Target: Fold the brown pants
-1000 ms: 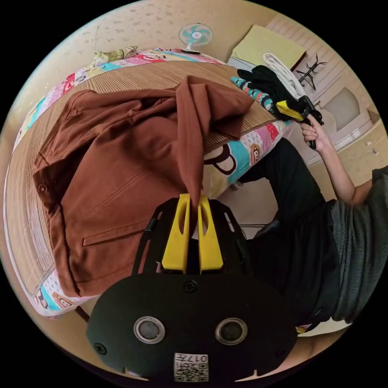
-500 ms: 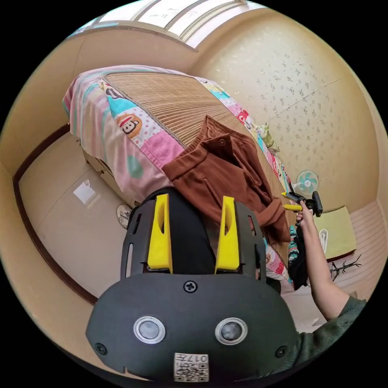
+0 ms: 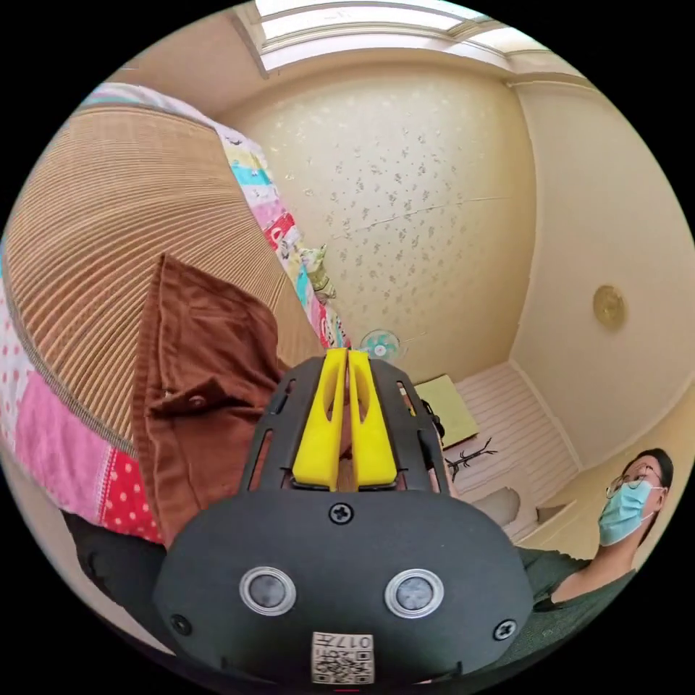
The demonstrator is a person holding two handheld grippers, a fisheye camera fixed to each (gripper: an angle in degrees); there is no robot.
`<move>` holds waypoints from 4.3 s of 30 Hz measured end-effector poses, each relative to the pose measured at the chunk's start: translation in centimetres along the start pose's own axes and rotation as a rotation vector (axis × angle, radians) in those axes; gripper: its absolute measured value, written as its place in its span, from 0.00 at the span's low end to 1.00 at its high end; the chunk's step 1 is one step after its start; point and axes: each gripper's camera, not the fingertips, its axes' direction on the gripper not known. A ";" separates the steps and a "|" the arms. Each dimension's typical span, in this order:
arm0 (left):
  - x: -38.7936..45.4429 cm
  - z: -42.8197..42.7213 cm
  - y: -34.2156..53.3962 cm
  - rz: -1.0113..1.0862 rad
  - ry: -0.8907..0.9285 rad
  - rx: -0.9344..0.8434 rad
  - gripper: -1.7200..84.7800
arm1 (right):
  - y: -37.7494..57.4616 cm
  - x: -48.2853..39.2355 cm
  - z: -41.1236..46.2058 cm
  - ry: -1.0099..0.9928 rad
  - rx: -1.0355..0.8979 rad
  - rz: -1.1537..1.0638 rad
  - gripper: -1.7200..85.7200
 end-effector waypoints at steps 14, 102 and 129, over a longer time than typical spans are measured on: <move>1.1 14.5 8.2 0.031 -0.196 -0.591 0.20 | 13.0 1.7 -16.6 0.944 0.327 0.193 0.06; -16.3 5.6 -8.4 0.074 -0.967 -0.228 0.01 | 18.3 33.7 1.7 -0.153 0.128 0.565 0.22; -19.6 -7.9 -11.7 -0.155 -0.537 0.005 0.01 | 28.1 4.5 31.8 0.150 -0.269 -0.314 0.21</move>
